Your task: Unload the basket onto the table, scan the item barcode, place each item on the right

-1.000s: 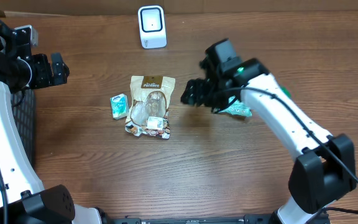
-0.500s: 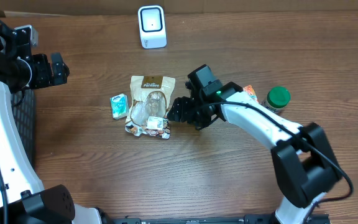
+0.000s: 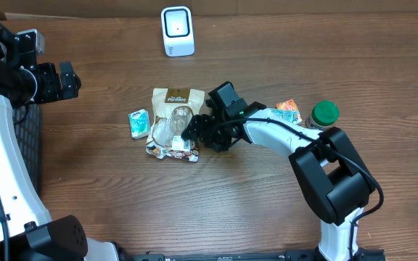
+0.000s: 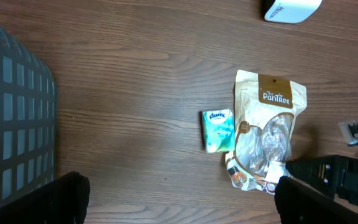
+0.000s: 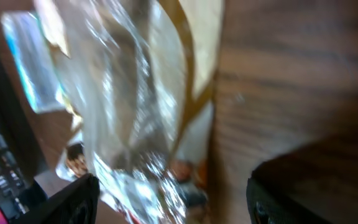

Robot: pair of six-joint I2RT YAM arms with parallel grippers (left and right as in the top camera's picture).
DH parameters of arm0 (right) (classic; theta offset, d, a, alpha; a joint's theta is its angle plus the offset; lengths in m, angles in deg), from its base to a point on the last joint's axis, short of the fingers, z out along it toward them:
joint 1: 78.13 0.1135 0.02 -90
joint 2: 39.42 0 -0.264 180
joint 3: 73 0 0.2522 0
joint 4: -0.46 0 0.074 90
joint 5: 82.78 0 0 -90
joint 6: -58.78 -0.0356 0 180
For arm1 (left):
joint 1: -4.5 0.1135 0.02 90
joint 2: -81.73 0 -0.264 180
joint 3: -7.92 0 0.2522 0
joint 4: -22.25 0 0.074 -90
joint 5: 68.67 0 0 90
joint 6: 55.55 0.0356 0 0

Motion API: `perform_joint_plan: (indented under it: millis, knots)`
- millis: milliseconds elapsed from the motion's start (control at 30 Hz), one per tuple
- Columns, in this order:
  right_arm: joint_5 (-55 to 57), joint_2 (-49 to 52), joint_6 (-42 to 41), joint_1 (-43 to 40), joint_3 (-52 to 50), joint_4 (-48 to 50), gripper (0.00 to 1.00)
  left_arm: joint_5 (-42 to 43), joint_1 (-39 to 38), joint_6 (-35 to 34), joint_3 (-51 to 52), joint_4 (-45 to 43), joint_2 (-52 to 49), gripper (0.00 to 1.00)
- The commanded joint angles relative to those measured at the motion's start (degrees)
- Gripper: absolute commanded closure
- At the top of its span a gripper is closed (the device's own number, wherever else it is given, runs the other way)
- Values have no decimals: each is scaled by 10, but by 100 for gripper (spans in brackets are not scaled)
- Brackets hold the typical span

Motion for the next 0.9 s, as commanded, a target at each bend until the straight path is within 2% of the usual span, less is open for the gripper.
perform_joint_plan:
  millis: [0, 100, 200, 367, 400, 433, 467, 533, 667, 767, 867]
  knots:
    - [-3, 17, -14, 0, -4, 26, 27, 3, -4, 9, -5, 0, -2, 0]
    - [7, 17, -14, 7, -4, 47, 33, 3, -4, 9, -5, 0, -2, 0]
    - [38, 21, -21, 24, -4, 47, 43, 3, -4, 9, -5, 0, -2, 1]
    - [78, 27, -45, 45, -4, 50, 67, 3, -4, 9, -5, 0, -2, 0]
    - [77, 27, -45, 45, -4, 50, 75, 3, -4, 9, -5, 0, -2, 0]
    - [77, 26, -45, 45, -4, 46, 87, 3, -4, 9, -5, 0, -2, 0]
    - [75, 26, -44, 44, -4, 44, 91, 3, -4, 9, -5, 0, -2, 0]
    - [56, 26, -27, 40, -2, 45, 96, 3, -4, 9, -5, 0, -2, 0]
    - [-5, 12, 44, 24, 13, 18, 96, 3, -4, 9, -5, 0, -2, 1]
    - [-16, -6, 131, 13, 47, -72, 96, 3, -4, 9, -5, 0, -2, 0]
    - [-13, -16, 266, 5, 103, -203, 96, 3, -4, 9, -5, 0, -2, 0]
